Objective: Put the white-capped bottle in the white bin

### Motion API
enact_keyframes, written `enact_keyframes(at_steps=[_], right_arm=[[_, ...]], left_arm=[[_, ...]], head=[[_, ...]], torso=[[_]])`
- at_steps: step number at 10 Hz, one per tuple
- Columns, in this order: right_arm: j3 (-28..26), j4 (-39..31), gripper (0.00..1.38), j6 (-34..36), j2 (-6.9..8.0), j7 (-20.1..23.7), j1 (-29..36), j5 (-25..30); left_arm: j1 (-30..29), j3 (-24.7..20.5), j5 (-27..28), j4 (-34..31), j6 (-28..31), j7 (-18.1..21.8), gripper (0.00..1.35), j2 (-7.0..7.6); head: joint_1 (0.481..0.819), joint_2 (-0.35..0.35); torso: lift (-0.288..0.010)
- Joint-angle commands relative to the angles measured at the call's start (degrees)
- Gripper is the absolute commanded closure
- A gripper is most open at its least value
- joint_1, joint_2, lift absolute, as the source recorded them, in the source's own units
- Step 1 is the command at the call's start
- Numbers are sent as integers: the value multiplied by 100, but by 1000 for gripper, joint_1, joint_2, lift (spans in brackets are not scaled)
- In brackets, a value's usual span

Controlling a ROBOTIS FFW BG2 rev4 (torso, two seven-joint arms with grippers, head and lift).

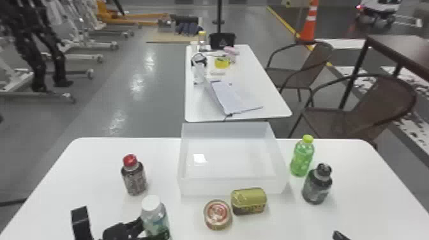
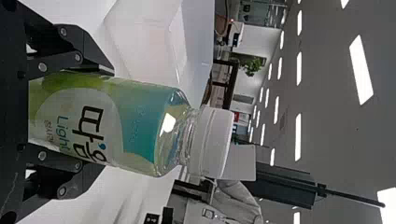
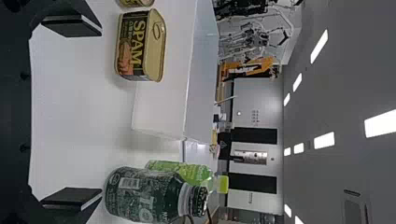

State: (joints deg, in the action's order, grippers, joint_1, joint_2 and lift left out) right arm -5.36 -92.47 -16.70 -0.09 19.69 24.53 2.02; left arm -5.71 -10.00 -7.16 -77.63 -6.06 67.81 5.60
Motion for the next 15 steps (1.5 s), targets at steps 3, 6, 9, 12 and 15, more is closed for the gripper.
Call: enact_keyframes(at_steps=[3, 6, 9, 12, 15], right_arm=[[-35, -44, 88, 9, 14, 8, 34, 1], [-53, -61, 88, 0, 14, 8, 61, 1], [-62, -61, 91, 0, 14, 8, 70, -35], [-53, 9, 91, 0, 14, 8, 8, -35], [-18, 97, 93, 0, 14, 8, -89, -52]], left_arm=[[-124, -54, -23, -454, 342, -84, 983, -41], [-378, -265, 417, -1799, 852, -638, 1032, -191], [-97, -2, 707, -2529, 1397, -980, 1035, -129], [966, 1044, 1884, -2537, 1687, -708, 1035, 222], [1546, 1844, 2799, -2186, 1696, -471, 1032, 416]], head=[[549, 0], [549, 0], [549, 0], [549, 0], [549, 0]], torso=[[-100], [-100], [-100], [-100], [-100]])
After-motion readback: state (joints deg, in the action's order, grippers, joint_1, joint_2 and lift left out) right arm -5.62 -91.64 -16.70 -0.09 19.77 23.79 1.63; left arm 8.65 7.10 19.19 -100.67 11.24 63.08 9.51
